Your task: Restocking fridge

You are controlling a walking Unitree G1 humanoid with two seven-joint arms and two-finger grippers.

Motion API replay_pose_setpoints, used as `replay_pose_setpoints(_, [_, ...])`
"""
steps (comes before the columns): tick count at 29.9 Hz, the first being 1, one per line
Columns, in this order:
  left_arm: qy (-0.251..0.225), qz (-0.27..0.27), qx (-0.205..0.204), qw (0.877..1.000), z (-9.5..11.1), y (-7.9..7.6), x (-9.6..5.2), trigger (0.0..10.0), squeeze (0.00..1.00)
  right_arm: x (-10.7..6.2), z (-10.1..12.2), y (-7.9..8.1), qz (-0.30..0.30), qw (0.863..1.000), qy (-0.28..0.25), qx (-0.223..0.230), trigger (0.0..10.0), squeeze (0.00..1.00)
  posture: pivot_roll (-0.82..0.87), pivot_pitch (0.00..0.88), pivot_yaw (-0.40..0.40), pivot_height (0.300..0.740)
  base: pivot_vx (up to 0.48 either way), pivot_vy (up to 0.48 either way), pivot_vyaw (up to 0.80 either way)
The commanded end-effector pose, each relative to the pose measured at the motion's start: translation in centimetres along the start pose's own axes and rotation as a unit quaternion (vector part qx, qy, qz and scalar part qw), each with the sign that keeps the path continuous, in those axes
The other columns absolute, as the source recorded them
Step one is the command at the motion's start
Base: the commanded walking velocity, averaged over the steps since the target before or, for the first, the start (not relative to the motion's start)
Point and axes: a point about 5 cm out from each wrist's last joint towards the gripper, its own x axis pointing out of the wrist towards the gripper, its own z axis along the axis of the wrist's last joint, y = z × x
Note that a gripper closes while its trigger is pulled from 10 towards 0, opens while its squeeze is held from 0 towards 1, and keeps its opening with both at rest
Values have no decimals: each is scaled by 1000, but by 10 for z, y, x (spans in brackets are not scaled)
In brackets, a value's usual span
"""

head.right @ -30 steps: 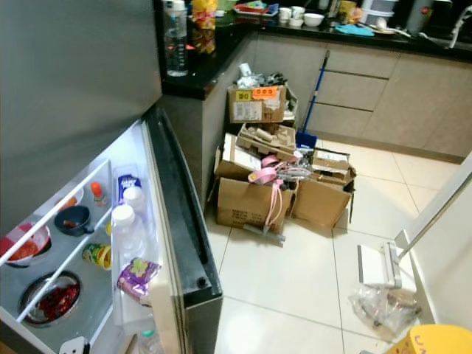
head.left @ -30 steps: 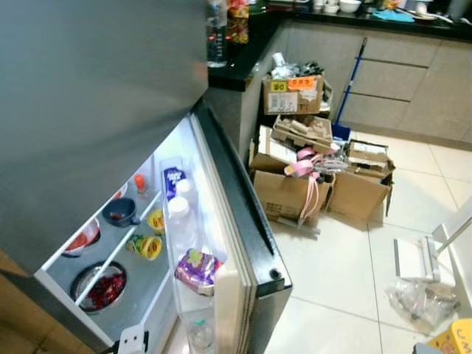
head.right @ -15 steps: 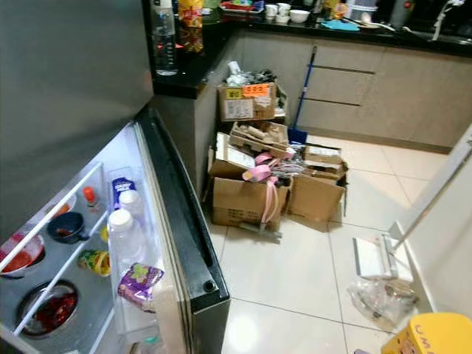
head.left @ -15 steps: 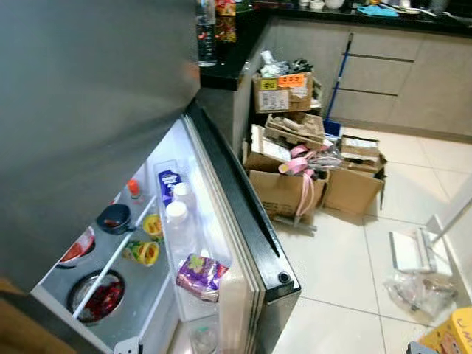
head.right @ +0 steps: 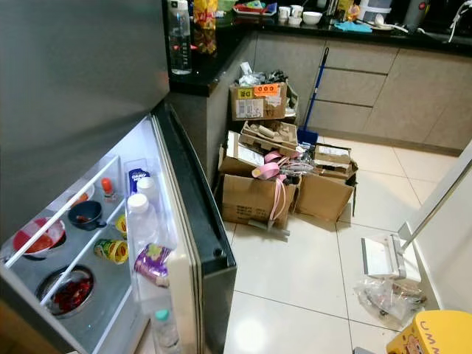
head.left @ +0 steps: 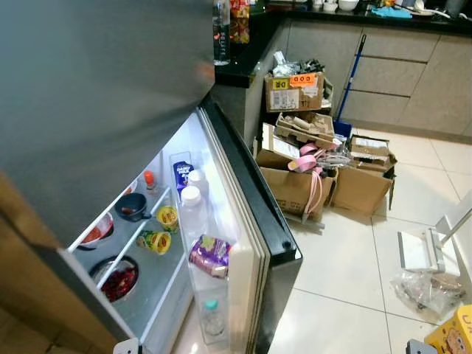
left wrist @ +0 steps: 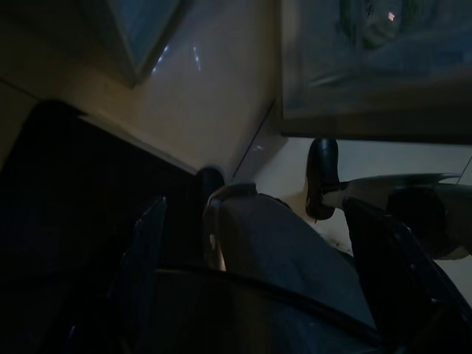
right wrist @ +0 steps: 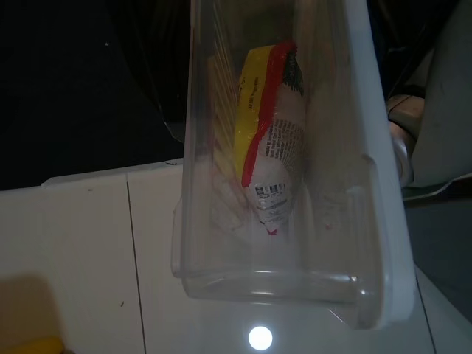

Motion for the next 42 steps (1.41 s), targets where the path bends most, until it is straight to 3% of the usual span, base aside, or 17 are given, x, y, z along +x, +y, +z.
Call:
replay_pose_setpoints(1, [10,-2,-2,1000,-6,-4,1,10000,0,0,1,-1,0,1000,-4,3,10000,0,-79,0,-44,740,-375,0,0])
replay_pose_setpoints(21, [12,-3,8,1000,-7,-6,1,10000,0,0,0,0,3,1000,-1,3,10000,0,-81,0,-44,740,-375,0,0])
replay_pose_setpoints(28, [27,3,34,999,-8,1,-2,10000,0,0,1,-1,2,1000,-1,0,10000,0,-81,0,-45,740,0,0,0])
replay_pose_setpoints(42, [30,6,40,999,-10,-2,-1,10000,0,0,4,0,5,1000,-4,-2,10000,0,-81,0,-51,740,0,-423,0])
